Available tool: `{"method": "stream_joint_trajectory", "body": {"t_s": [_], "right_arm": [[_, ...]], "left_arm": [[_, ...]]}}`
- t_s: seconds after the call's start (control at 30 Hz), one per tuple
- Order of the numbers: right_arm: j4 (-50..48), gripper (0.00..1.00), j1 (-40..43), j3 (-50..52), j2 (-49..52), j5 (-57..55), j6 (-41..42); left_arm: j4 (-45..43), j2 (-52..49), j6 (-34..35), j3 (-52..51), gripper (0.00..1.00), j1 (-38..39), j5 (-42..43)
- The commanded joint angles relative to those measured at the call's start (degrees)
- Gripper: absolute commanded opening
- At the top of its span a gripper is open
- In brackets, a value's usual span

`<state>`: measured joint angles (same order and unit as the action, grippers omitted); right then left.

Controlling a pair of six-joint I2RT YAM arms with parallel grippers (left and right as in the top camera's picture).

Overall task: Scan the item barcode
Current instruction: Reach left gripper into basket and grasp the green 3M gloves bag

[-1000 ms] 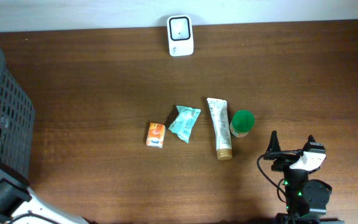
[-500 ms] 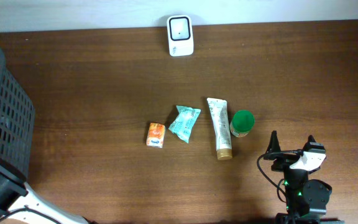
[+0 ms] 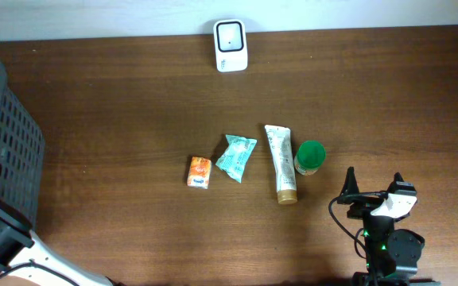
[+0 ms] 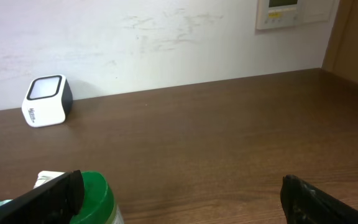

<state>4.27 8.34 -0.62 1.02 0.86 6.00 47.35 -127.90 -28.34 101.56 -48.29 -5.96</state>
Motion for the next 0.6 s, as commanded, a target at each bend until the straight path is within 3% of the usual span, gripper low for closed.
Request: {"method": "stream_joint_trajectory", "body": {"t_s": [0.0,0.03,0.13,0.2,0.57], "right_arm": [[0.3,0.98,0.3,0.3,-0.2,-0.7,0.0],[0.3,0.98,0.3,0.3,-0.2,-0.7,0.0],[0.3,0.98,0.3,0.3,-0.2,-0.7,0.0],[0.3,0.98,0.3,0.3,-0.2,-0.7,0.0],[0.3,0.98,0.3,0.3,-0.2,-0.7,0.0]], "left_arm": [[0.4,-7.5,-1.3,-3.3,0.59,-0.3,-4.0],[0.4,-7.5,-1.3,-3.3,0.53,-0.3,-4.0],[1.0,-7.5,-1.3,-3.3,0.18,-0.2,-4.0],[1.5,-7.5,-1.3,-3.3,0.00,-0.1,-4.0],[5.0,0.5,0.6,-2.8,0.00,-0.1,-0.9]]}}
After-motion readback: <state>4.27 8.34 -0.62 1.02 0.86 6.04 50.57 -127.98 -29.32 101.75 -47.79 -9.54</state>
